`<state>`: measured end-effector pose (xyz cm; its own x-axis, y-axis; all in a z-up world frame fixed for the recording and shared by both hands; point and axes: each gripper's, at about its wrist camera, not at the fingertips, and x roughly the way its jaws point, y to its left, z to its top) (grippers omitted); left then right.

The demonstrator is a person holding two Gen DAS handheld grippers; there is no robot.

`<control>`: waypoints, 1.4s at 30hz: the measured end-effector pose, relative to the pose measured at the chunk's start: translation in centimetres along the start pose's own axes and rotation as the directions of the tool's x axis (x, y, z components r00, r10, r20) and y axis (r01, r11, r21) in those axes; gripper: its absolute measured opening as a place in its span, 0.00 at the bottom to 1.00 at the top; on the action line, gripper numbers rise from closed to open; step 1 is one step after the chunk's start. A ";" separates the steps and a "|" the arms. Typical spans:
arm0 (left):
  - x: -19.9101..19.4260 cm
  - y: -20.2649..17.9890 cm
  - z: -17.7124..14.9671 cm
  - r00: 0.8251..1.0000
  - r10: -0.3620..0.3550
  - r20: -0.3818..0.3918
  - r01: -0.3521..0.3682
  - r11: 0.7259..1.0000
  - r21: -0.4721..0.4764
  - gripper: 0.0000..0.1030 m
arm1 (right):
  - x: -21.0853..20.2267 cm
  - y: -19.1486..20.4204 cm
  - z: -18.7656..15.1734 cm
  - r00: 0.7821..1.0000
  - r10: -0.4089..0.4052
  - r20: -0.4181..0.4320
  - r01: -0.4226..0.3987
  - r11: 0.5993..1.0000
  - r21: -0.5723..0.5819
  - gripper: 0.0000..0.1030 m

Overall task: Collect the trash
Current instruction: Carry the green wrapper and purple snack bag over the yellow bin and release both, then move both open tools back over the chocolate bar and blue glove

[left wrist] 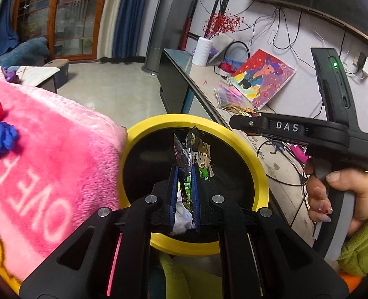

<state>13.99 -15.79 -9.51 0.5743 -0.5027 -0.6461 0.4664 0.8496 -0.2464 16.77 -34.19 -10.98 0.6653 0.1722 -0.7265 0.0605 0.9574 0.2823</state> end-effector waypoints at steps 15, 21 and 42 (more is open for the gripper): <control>-1.1 0.9 0.1 1.000 -0.030 0.004 0.030 0.997 -0.065 0.83 | -1.3 0.0 0.2 0.998 -0.023 0.054 0.022 1.000 0.018 0.52; -3.8 1.8 0.3 0.996 0.038 0.082 -0.032 0.997 -0.076 0.89 | -3.3 2.0 0.3 0.991 0.005 0.136 0.001 0.999 -0.046 0.61; -11.6 6.0 1.0 0.933 0.246 0.263 -0.197 0.960 -0.201 0.89 | -7.0 10.7 -1.9 0.958 0.170 0.229 -0.101 0.953 -0.286 0.71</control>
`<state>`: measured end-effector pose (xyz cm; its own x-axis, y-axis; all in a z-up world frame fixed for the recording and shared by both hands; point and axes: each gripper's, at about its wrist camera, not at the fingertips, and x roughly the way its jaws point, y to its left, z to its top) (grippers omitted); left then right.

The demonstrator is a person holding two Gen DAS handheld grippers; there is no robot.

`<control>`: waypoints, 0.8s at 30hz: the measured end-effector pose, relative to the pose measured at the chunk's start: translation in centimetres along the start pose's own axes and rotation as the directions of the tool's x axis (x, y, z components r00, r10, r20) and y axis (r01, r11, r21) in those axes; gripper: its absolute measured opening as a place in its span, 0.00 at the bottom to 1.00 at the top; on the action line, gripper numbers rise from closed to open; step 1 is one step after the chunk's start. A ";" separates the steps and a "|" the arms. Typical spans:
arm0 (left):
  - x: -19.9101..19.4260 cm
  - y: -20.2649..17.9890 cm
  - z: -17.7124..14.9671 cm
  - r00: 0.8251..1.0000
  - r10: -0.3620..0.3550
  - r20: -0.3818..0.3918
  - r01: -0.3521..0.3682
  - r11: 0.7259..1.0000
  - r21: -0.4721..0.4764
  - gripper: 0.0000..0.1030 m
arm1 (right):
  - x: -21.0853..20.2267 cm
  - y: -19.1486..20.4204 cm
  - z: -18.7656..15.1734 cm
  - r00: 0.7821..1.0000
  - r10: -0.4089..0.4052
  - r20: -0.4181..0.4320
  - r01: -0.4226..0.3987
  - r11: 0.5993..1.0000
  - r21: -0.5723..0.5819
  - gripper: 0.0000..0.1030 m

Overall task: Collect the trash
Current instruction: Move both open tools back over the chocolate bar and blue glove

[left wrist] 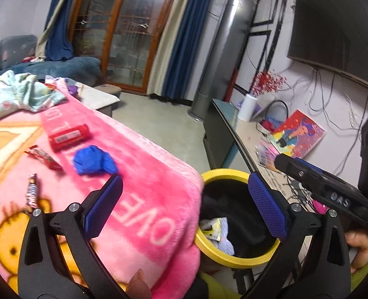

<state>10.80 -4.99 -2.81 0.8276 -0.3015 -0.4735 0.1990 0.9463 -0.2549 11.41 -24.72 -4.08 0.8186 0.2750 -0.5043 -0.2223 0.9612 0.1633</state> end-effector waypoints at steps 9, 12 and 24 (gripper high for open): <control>-1.9 3.0 0.0 0.998 0.063 0.030 -0.063 0.998 -0.025 0.89 | 0.4 3.3 0.0 0.999 0.036 -0.008 -0.037 0.996 -0.082 0.74; -2.5 4.0 0.1 0.996 0.086 0.037 -0.084 0.995 -0.044 0.89 | 0.6 4.4 -0.1 0.999 0.052 -0.016 -0.053 0.993 -0.102 0.74; -4.4 8.7 0.6 0.976 0.211 0.050 -0.204 0.972 -0.116 0.89 | 2.4 8.6 0.1 0.992 0.109 -0.056 -0.117 0.980 -0.160 0.75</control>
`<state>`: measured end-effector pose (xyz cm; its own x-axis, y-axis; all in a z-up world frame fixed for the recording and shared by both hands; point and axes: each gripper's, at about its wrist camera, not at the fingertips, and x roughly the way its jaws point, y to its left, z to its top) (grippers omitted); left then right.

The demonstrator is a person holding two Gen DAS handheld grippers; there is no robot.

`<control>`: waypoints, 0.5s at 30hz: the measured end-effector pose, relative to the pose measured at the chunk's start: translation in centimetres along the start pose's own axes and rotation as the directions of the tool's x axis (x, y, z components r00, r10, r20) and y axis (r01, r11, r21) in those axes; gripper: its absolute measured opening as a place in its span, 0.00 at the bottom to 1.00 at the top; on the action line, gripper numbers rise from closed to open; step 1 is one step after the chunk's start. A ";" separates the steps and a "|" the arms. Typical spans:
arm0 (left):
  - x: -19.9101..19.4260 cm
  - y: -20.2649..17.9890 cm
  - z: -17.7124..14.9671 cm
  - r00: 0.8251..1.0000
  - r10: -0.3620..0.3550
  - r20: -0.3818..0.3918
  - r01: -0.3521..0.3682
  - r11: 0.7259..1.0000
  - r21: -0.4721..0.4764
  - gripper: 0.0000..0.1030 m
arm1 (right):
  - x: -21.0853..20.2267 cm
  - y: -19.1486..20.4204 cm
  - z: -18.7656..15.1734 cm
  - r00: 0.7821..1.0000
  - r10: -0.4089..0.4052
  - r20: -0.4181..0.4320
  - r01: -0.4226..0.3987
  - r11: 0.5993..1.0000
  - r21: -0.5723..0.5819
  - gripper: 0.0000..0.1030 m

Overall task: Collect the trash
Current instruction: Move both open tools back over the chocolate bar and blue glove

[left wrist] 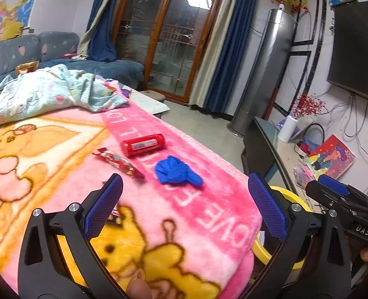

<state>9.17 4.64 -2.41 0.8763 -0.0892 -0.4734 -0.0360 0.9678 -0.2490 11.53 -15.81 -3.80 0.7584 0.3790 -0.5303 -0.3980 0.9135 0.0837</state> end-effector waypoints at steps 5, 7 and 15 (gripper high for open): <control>-0.1 1.7 0.2 1.000 0.031 -0.001 -0.031 0.999 -0.027 0.89 | 1.2 0.9 0.3 0.999 0.025 -0.021 -0.025 1.000 0.003 0.75; 0.0 2.2 0.3 0.999 0.046 -0.004 -0.046 0.998 -0.035 0.89 | 2.0 1.4 0.4 0.999 0.036 -0.032 -0.036 0.999 0.001 0.75; 1.1 5.4 0.1 0.993 0.107 -0.054 -0.111 0.989 -0.092 0.89 | 5.6 2.4 0.5 0.995 0.043 -0.086 -0.045 0.999 -0.024 0.75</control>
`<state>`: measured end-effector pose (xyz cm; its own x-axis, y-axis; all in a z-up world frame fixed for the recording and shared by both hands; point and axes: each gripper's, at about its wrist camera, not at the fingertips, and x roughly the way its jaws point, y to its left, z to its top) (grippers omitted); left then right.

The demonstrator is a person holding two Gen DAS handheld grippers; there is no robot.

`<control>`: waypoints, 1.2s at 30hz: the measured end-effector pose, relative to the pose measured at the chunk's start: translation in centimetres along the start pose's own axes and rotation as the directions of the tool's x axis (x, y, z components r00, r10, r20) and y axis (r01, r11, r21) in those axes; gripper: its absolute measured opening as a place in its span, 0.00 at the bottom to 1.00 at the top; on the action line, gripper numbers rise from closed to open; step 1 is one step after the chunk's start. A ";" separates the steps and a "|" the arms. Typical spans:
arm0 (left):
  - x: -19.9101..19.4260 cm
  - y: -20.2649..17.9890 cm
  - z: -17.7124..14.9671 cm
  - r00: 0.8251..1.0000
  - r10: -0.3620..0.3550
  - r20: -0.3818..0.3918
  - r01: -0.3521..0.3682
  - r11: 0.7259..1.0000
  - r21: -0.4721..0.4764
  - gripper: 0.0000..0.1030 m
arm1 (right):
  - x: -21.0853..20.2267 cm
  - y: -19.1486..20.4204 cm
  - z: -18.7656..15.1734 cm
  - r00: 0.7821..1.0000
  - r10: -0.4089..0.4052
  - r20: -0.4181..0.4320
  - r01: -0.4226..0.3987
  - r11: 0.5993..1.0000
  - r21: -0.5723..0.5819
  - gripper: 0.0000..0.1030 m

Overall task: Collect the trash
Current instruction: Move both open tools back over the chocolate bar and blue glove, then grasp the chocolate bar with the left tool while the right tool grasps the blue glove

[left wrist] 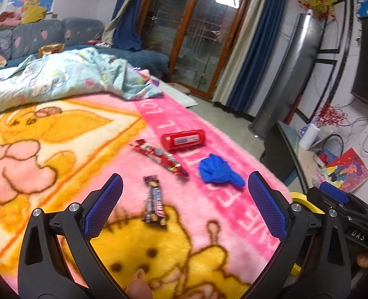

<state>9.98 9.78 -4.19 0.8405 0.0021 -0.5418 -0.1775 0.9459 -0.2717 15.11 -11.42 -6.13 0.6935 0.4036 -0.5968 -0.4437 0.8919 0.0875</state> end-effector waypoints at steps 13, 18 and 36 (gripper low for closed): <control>3.5 2.5 -1.6 0.990 -0.005 -0.143 -0.003 0.998 -0.056 0.74 | 6.9 0.5 1.6 0.993 0.056 -0.102 -0.051 0.997 0.055 0.73; 4.6 2.6 -2.0 0.980 -0.029 -0.196 0.015 0.997 -0.070 0.58 | 9.4 1.4 2.0 0.989 0.064 -0.136 -0.059 0.998 0.039 0.67; 6.4 3.5 -2.7 0.960 -0.037 -0.278 0.003 0.992 -0.124 0.28 | 12.9 2.3 -0.4 0.966 0.113 -0.232 -0.101 0.993 0.062 0.07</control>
<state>13.29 12.22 -10.77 0.6709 -0.1235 -0.7312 -0.2375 0.8983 -0.3696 22.79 -4.29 -13.95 0.4883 0.4429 -0.7519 -0.4756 0.8575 0.1963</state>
